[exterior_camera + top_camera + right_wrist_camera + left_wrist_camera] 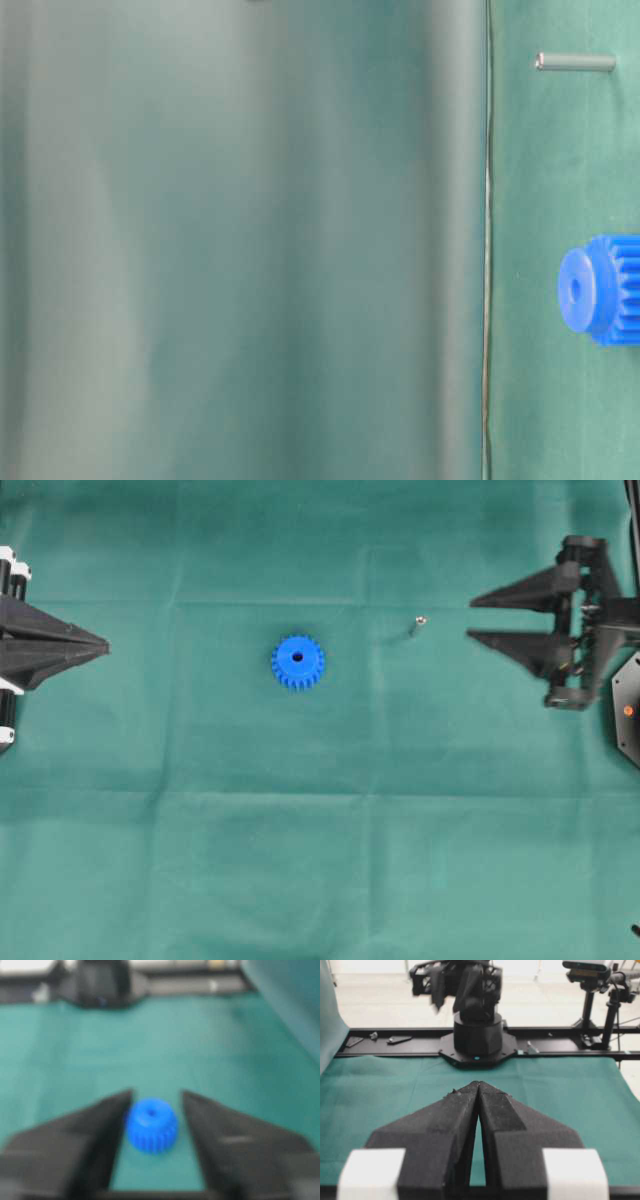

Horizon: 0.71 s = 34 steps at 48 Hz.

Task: Insert the shaft placed at a random location into the center hole of the small gear at another random location.
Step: 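Open the right gripper and move it left toward the silver shaft, then lower the right gripper over the silver shaft and close on it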

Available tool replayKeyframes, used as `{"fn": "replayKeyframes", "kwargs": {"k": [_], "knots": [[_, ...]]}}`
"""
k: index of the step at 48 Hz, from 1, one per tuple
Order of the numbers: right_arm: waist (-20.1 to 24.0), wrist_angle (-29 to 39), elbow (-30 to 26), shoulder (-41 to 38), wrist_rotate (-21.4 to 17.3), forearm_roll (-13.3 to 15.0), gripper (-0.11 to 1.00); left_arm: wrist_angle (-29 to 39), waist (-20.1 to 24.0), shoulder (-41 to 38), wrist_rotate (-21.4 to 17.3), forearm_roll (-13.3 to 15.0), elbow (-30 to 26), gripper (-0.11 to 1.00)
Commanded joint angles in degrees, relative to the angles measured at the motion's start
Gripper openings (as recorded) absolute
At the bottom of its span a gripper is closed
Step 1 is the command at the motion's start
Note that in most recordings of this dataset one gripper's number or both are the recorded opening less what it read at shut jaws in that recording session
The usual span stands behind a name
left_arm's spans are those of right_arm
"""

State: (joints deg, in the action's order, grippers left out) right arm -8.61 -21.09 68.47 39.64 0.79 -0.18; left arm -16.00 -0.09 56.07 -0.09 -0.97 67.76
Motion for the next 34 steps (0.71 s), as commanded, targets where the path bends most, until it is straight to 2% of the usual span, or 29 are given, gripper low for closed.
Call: {"fn": "replayKeyframes", "kwargs": {"k": [1, 4, 6, 11, 22, 34], "knots": [[-1.4, -2.7, -0.3, -4.0, -0.2, 0.0, 0.69, -0.4, -0.1, -0.3, -0.1, -0.2, -1.6, 0.0], [-2.4, -5.3, 0.2, -7.9, 0.0, 0.0, 0.85, -0.3, -0.1, -0.2, -0.1, -0.2, -1.6, 0.0], [-3.0, -6.9, 0.4, -10.3, 0.0, -0.1, 0.88, -0.4, -0.1, -0.3, -0.1, -0.2, -1.6, 0.0], [-4.7, -11.4, 0.6, -16.7, 0.0, -0.2, 0.82, -0.3, -0.1, -0.3, -0.1, -0.2, -1.5, 0.0], [-7.6, -20.0, 0.5, -28.7, 0.0, -1.3, 0.83, -0.3, -0.1, -0.5, -0.2, -0.2, -1.5, 0.0], [-7.6, -25.5, 0.0, -38.3, -0.2, -3.8, 0.83, -0.2, -0.1, -0.5, -0.3, -0.2, -1.5, 0.0]]}}
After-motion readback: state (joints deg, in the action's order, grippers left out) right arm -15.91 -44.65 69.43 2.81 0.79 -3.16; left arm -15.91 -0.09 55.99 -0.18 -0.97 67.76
